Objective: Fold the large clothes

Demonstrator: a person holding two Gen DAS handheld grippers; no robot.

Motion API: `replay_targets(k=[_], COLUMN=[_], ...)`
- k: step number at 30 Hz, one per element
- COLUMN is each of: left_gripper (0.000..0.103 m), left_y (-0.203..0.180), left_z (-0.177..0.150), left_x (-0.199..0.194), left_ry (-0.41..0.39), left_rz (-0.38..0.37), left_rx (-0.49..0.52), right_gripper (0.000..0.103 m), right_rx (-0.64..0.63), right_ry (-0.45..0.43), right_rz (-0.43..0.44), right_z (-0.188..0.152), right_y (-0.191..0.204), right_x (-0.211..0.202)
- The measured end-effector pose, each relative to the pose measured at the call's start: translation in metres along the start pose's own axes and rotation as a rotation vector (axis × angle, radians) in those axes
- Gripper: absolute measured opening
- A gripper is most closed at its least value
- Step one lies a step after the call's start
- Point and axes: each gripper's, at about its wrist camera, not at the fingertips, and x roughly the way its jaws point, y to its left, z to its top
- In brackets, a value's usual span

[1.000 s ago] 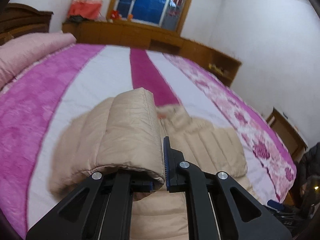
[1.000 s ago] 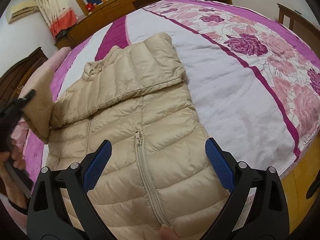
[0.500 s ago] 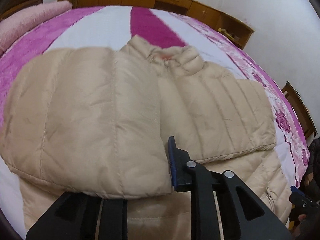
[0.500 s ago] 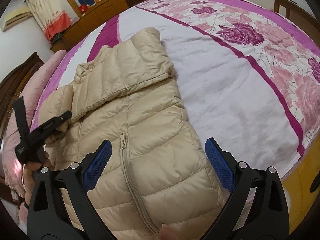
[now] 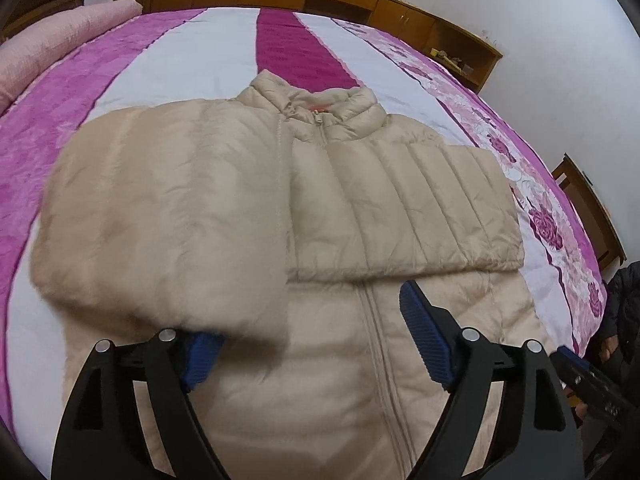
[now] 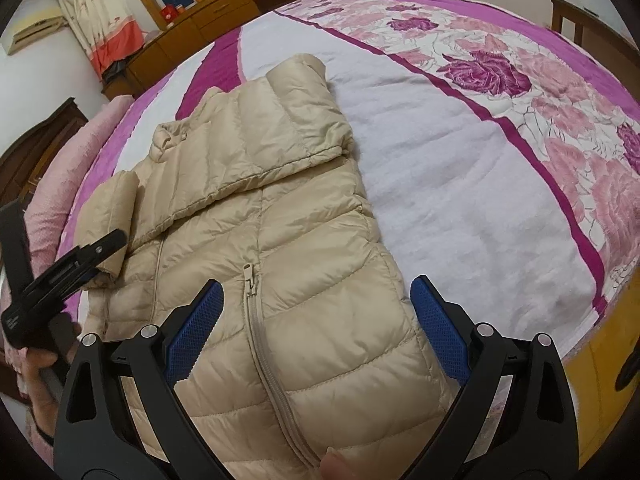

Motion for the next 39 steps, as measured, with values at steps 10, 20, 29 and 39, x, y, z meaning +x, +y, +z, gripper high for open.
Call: replay_targets(k=[10,20,29,39], left_gripper=[0.082,0.082,0.082,0.082], left_y=[0.032,0.068,0.107,0.153], left_z=[-0.013,-0.017,-0.021,-0.032], left_x=[-0.038,-0.067,-0.083,-0.09], left_ry=[-0.01,-0.032,-0.034,-0.035], left_rz=[0.069,0.145,0.2,0.248], left_rx=[-0.053,-0.072,-0.105,-0.19], right_gripper=[0.094,0.094,0.094,0.094], right_rx=[-0.037,-0.146,-0.298,-0.394], right_ry=[-0.006,-0.008,0.038,0.106], right_rz=[0.004,0.136,0.254,0.306], right_z=[0.001,0.011,0.01,0.014], right_y=[0.016,0.082,0.176,0.268], right_x=[-0.007,-0.018,-0.013,0.024])
